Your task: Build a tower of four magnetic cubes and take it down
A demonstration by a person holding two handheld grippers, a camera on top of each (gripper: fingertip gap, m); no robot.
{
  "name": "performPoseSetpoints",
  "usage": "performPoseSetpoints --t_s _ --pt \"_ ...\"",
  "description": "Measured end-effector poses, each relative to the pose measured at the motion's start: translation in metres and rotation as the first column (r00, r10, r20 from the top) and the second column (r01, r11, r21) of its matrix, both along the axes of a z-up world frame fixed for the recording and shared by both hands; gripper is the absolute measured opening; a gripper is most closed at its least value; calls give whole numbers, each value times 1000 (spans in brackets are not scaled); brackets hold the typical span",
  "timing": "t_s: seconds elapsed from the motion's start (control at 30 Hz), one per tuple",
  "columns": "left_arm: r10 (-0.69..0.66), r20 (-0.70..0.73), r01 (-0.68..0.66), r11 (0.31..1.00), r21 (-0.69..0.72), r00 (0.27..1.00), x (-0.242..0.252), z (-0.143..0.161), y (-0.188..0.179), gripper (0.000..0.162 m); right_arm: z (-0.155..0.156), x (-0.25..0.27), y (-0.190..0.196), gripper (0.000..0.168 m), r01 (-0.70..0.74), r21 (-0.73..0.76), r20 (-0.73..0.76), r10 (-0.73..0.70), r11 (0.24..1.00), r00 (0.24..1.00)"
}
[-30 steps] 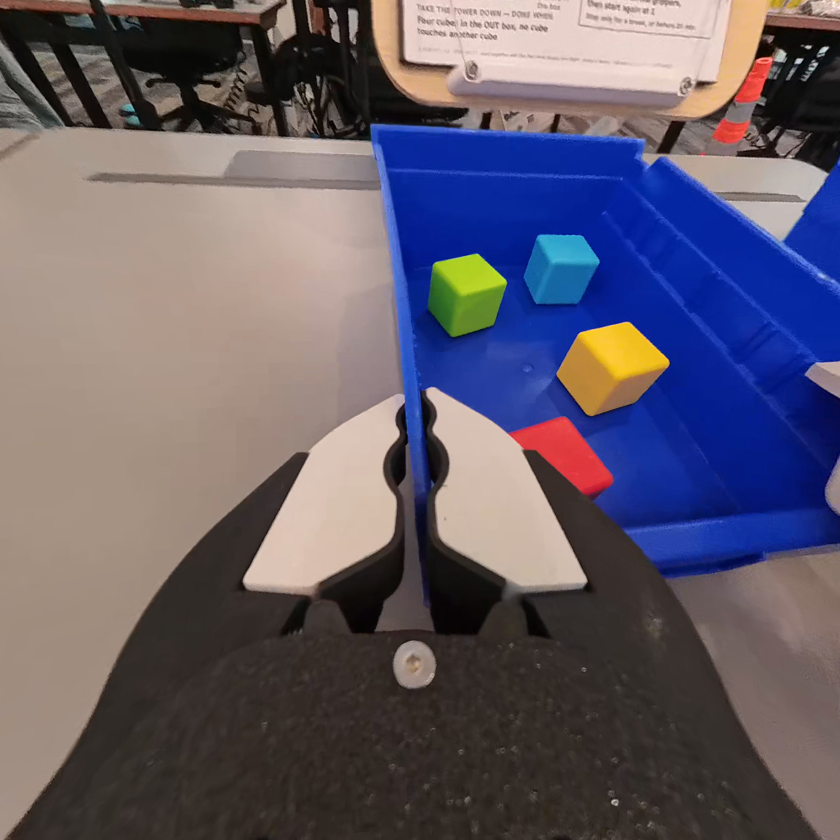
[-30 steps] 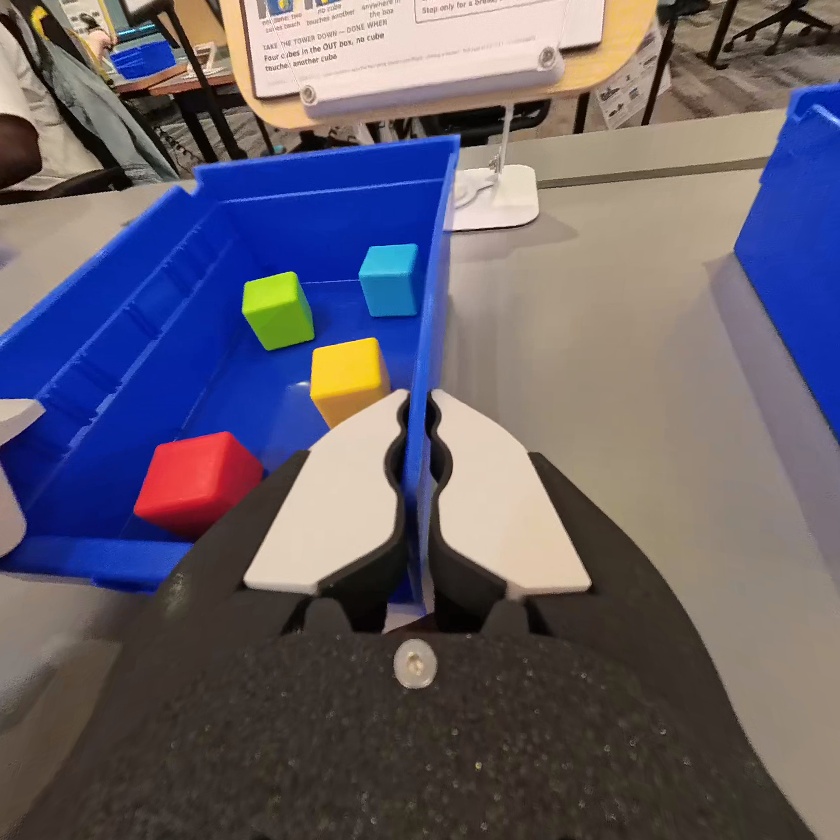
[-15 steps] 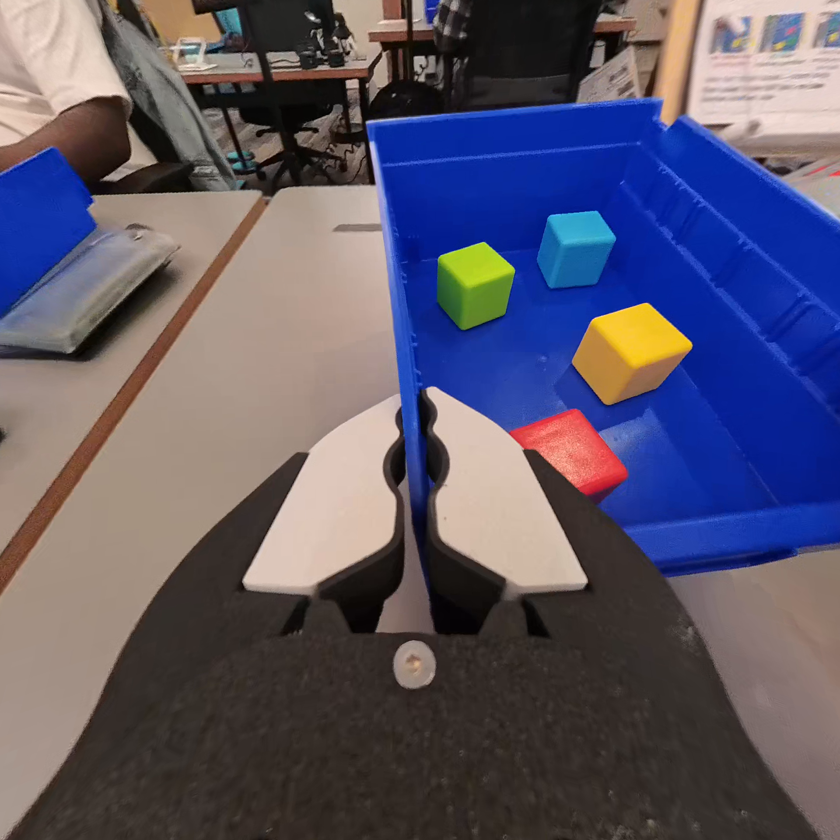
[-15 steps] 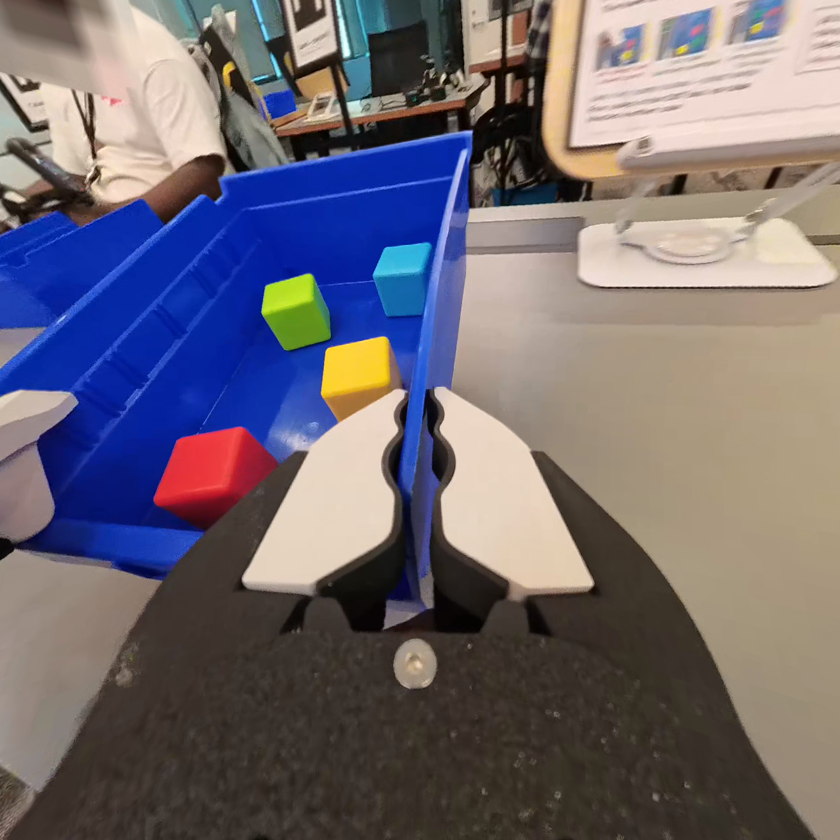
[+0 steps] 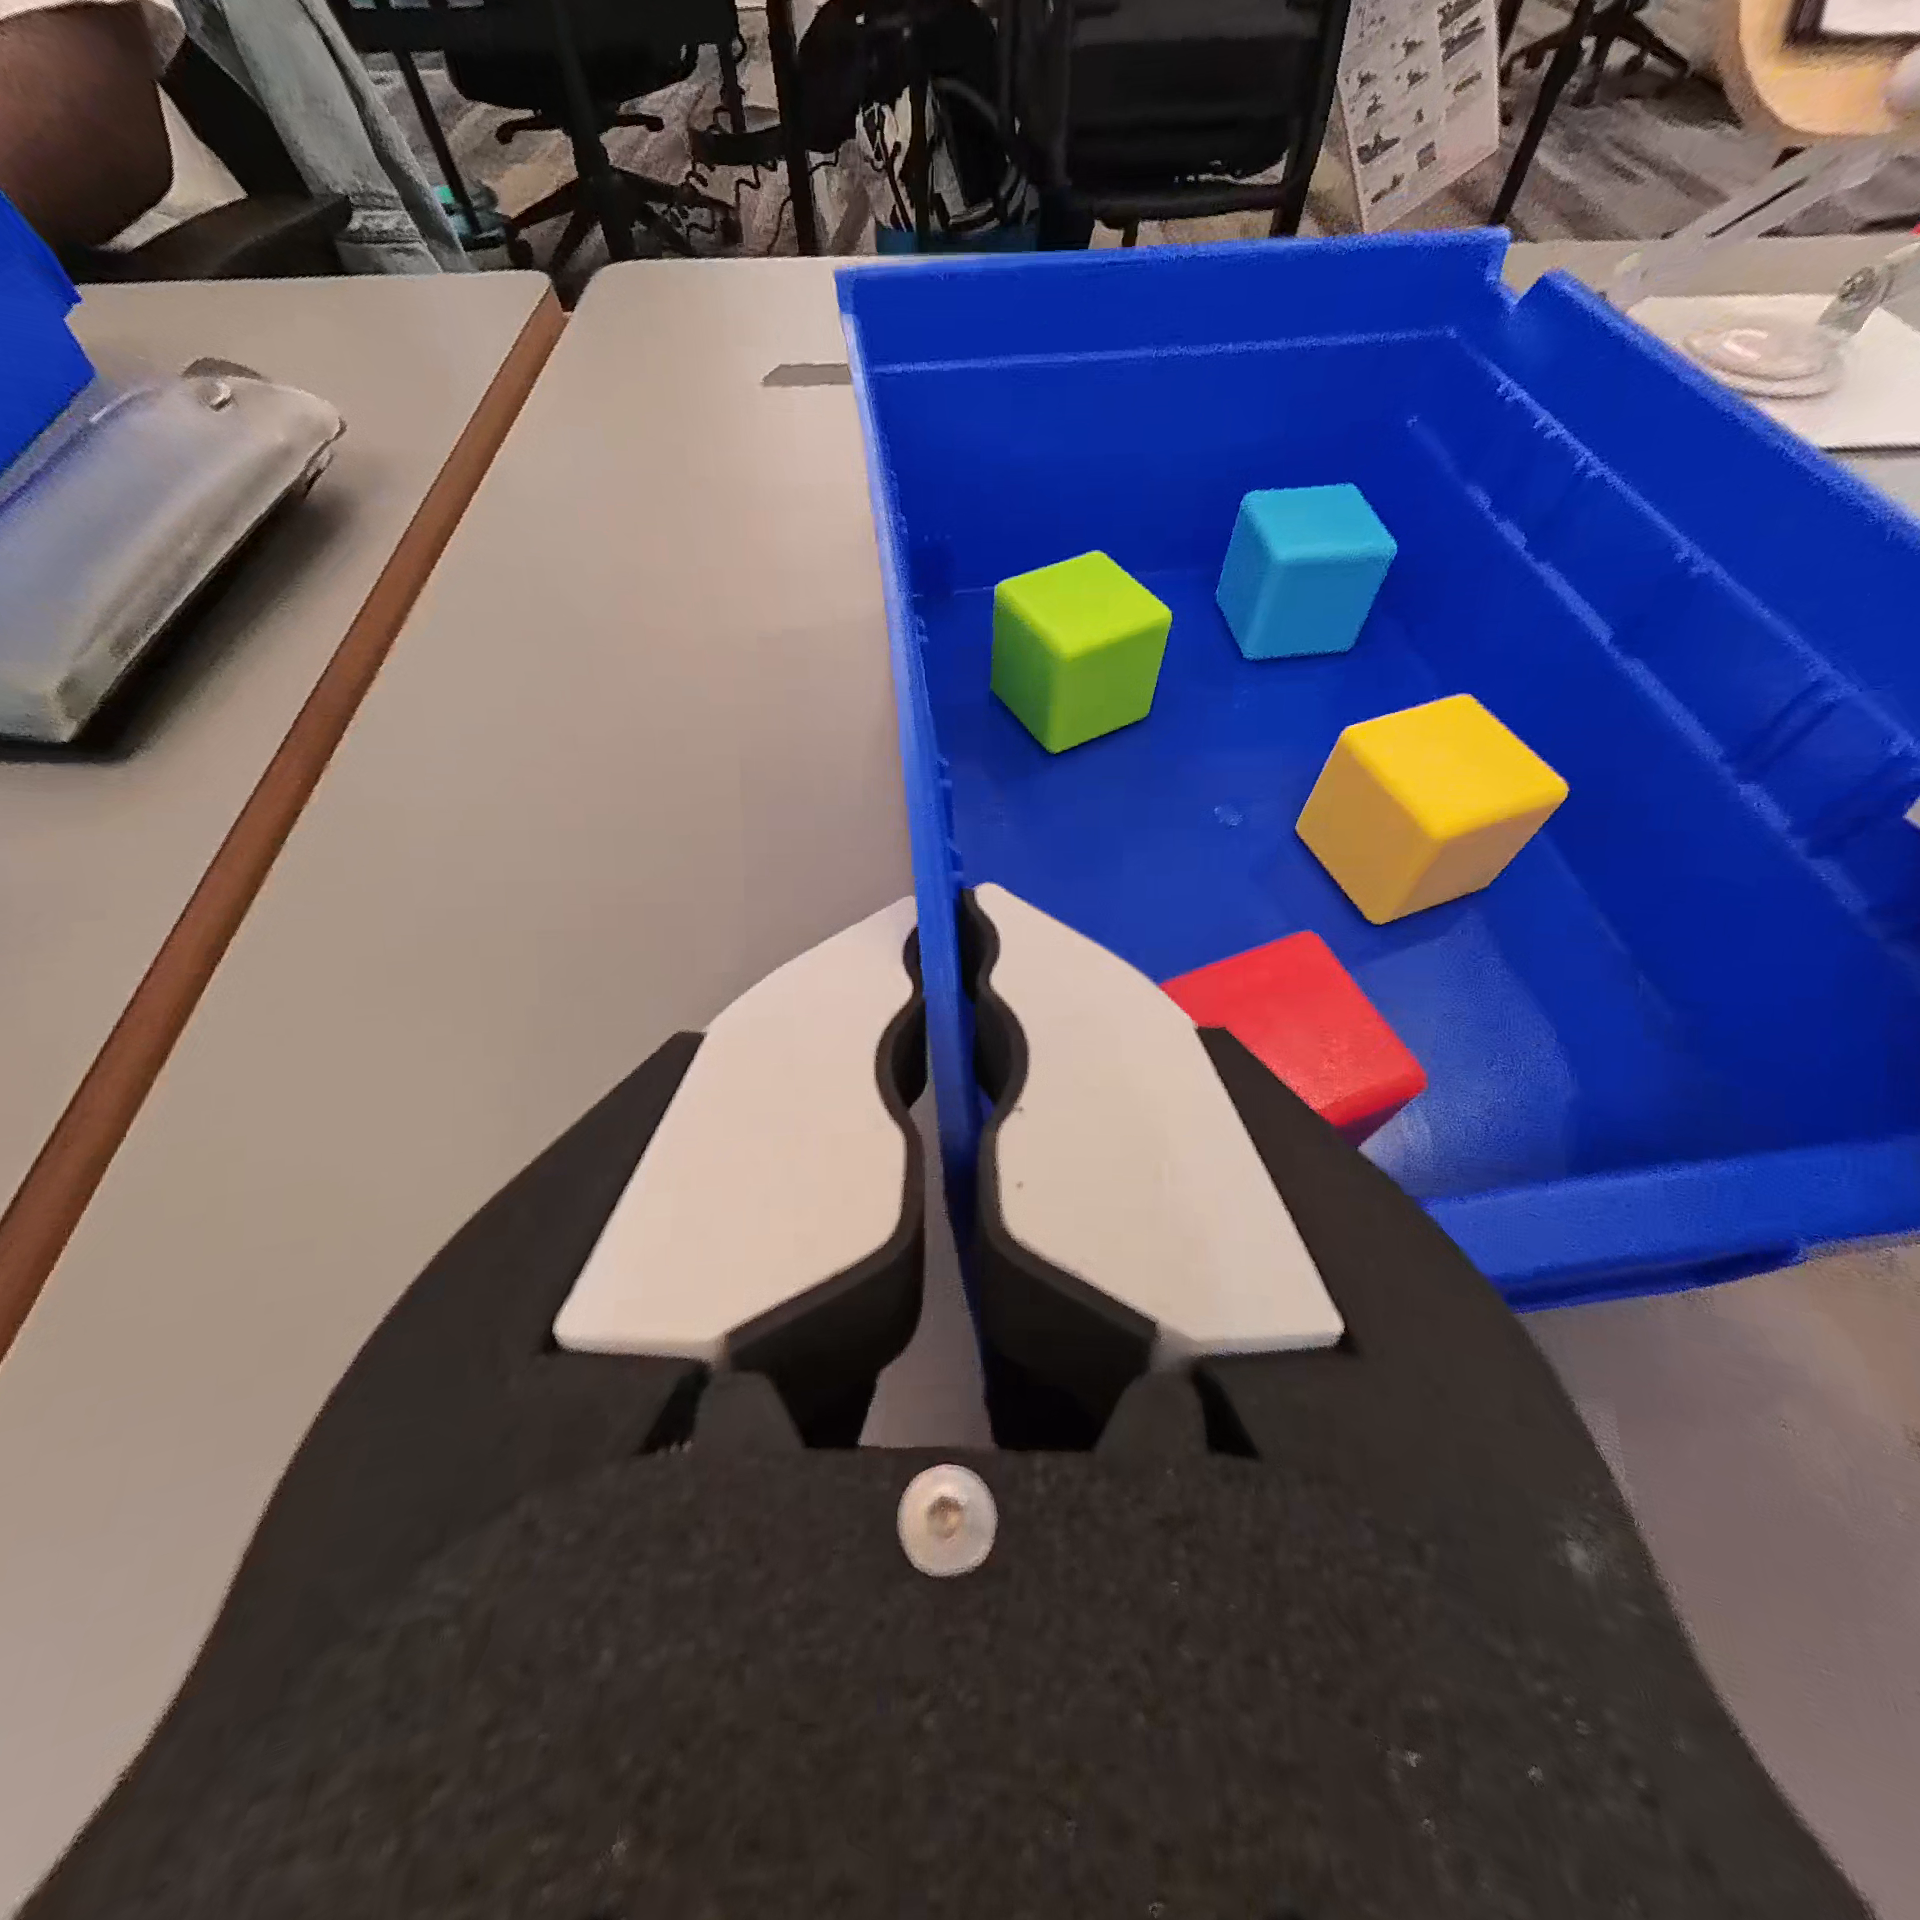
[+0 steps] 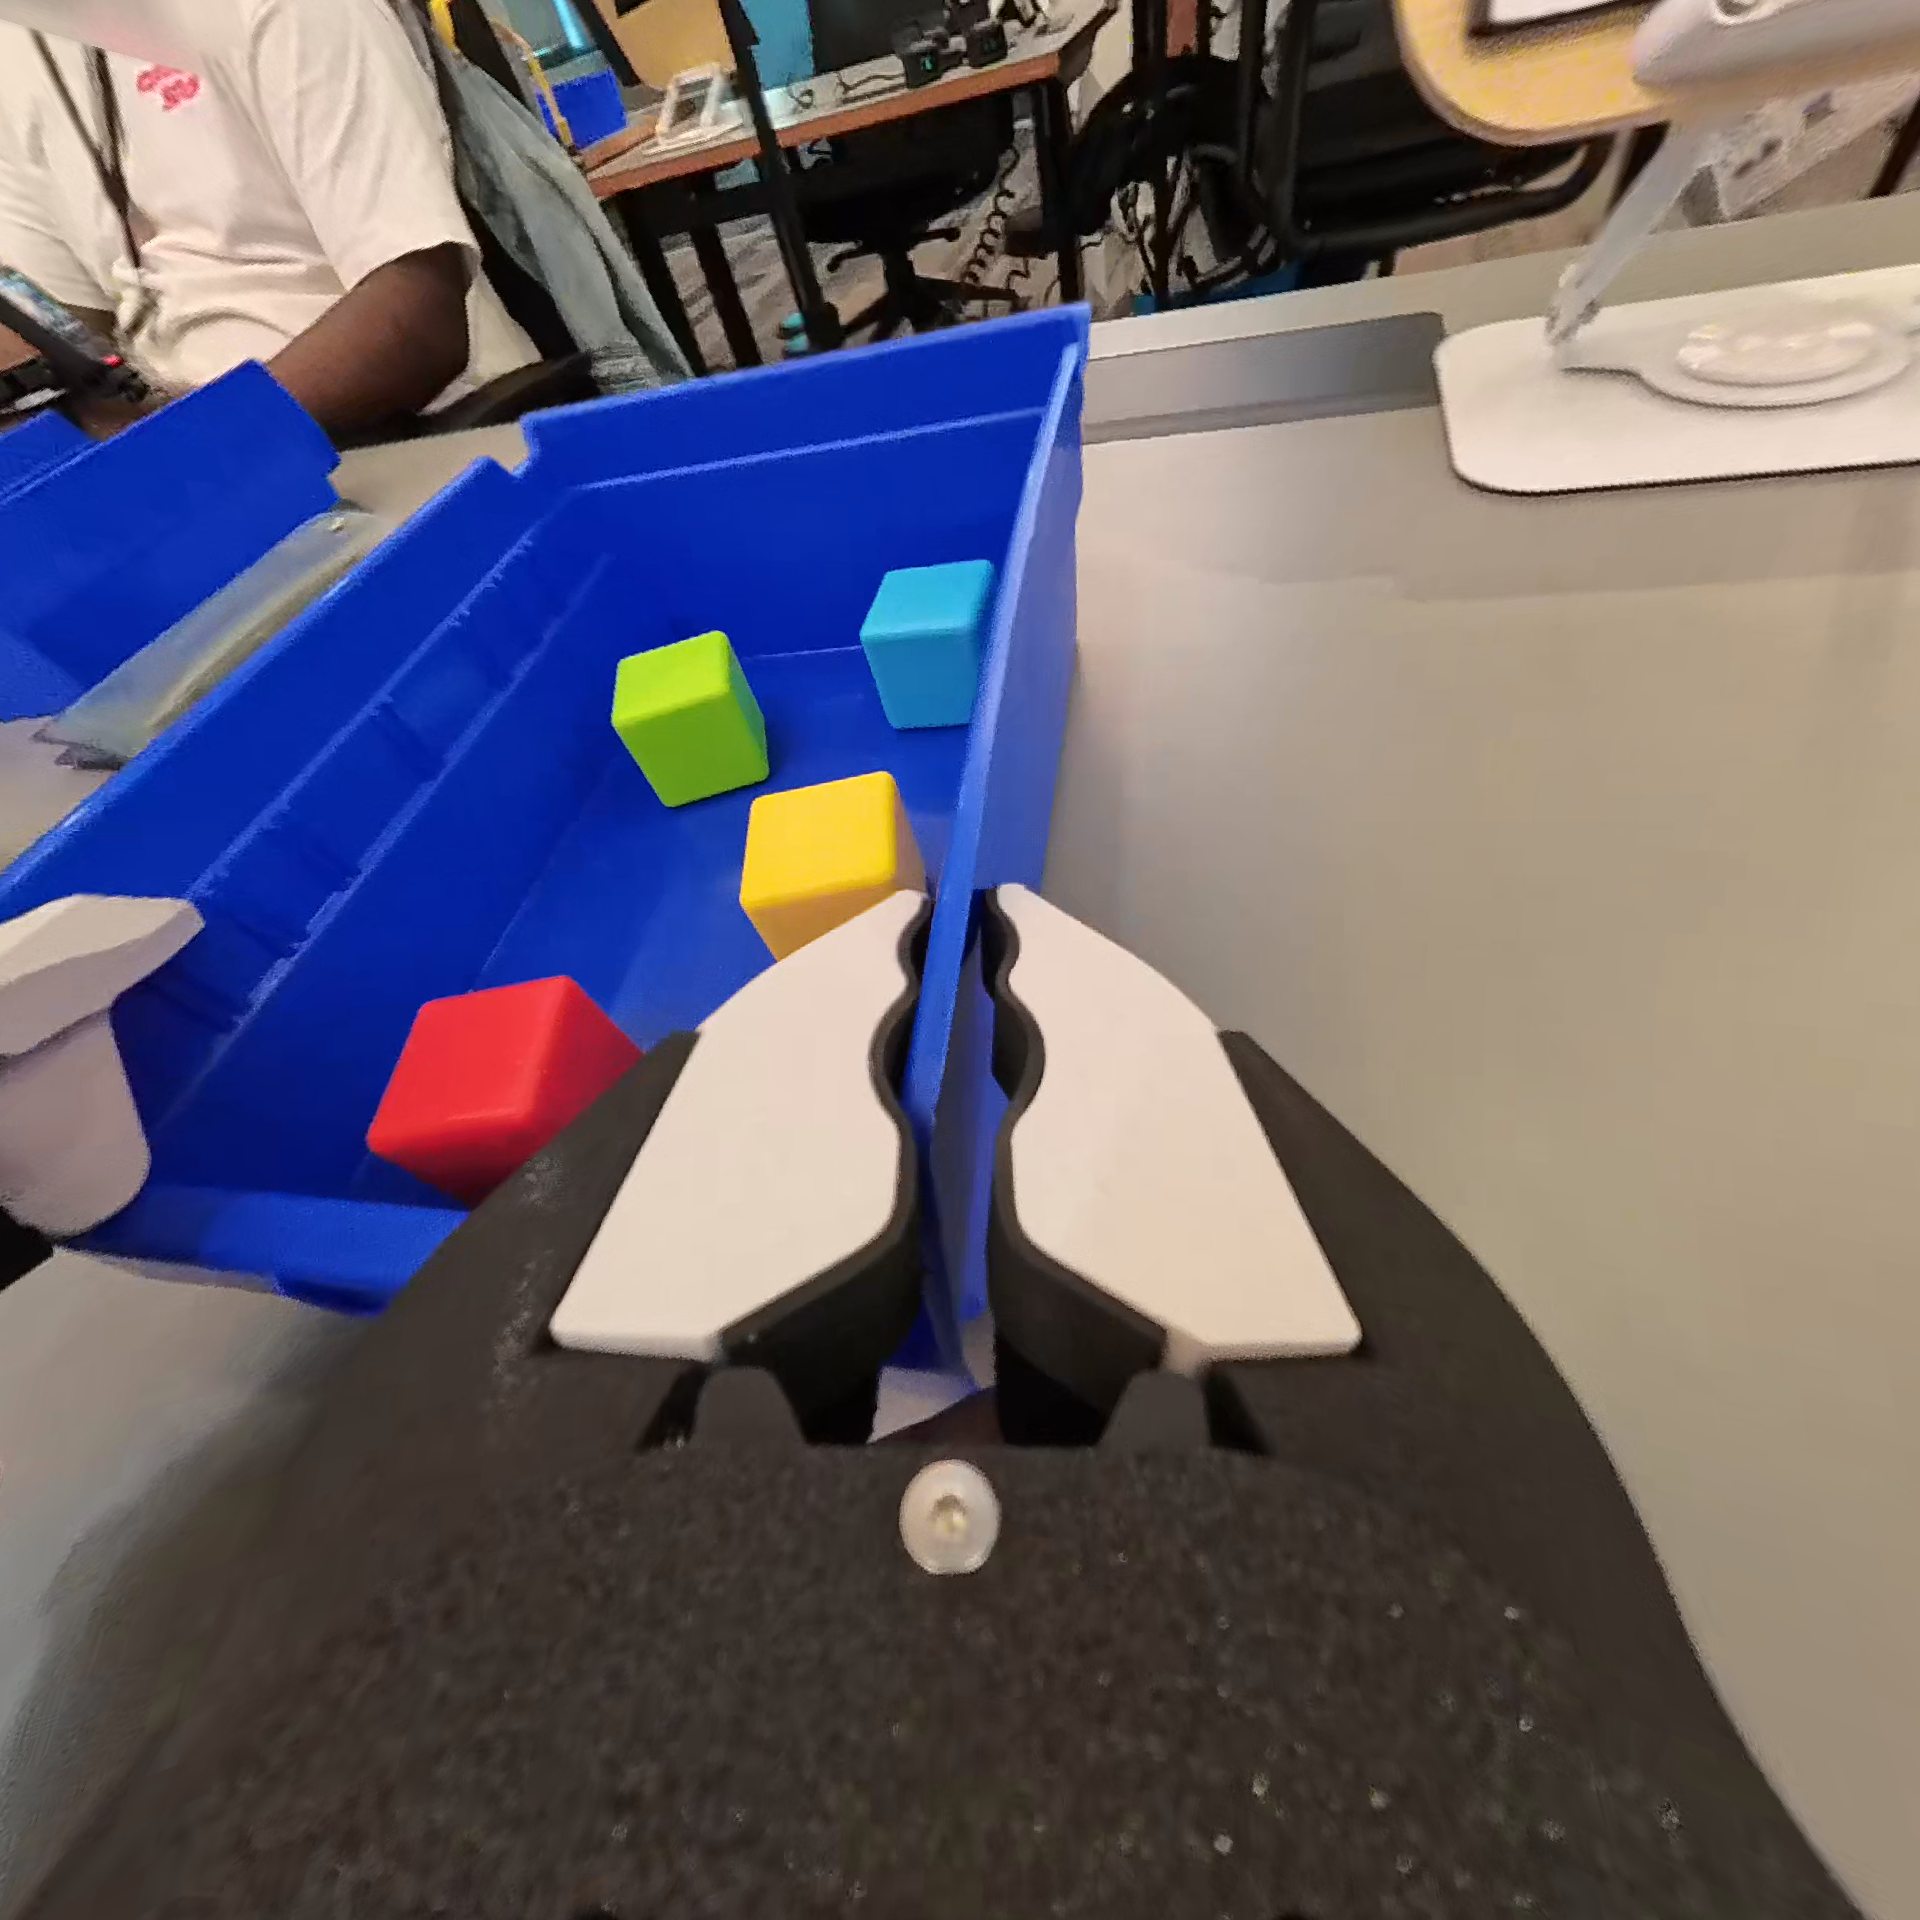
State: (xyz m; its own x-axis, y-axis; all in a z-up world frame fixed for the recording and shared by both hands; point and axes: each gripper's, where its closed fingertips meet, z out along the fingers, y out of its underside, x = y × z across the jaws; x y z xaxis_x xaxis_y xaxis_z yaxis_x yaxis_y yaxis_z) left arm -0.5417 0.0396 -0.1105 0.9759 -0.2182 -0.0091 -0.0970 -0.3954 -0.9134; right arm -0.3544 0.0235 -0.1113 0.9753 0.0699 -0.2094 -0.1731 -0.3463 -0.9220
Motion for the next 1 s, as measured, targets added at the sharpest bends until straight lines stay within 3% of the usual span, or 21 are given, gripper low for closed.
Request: performPoseSetpoints --t_s 0.23,0.27,0.3,0.33,0.47,0.57,0.63,0.83,1.0 --pt "28 60 -29 999 22 998 11 -1 10 3 0 11 14 11 -46 -30 -11 46 998 999" --pt "28 61 -29 999 26 998 11 -1 10 6 2 12 13 14 -81 -34 -20 81 996 997" --pt "42 46 -43 999 23 998 7 -1 8 18 7 15 9 23 -106 -23 -26 106 994 994" --pt "62 21 -63 998 16 998 3 0 6 31 14 19 5 31 -134 -7 -8 134 991 991" --pt "108 52 -113 986 126 993 -1 34 -14 38 31 48 -32 36 -303 2 81 302 953 950" --pt "58 127 -77 986 151 990 24 44 -35 48 24 88 -68 45 -443 -71 153 448 894 881" --pt "6 191 -37 987 159 982 51 43 -50 48 12 129 -89 48 -456 -134 163 474 880 865" --pt "-184 353 151 981 119 917 157 26 -110 49 10 261 -138 41 -320 -26 -5 320 947 948" --pt "-297 220 279 954 107 929 213 5 -152 49 -4 317 -173 34 -243 61 -18 244 968 970"
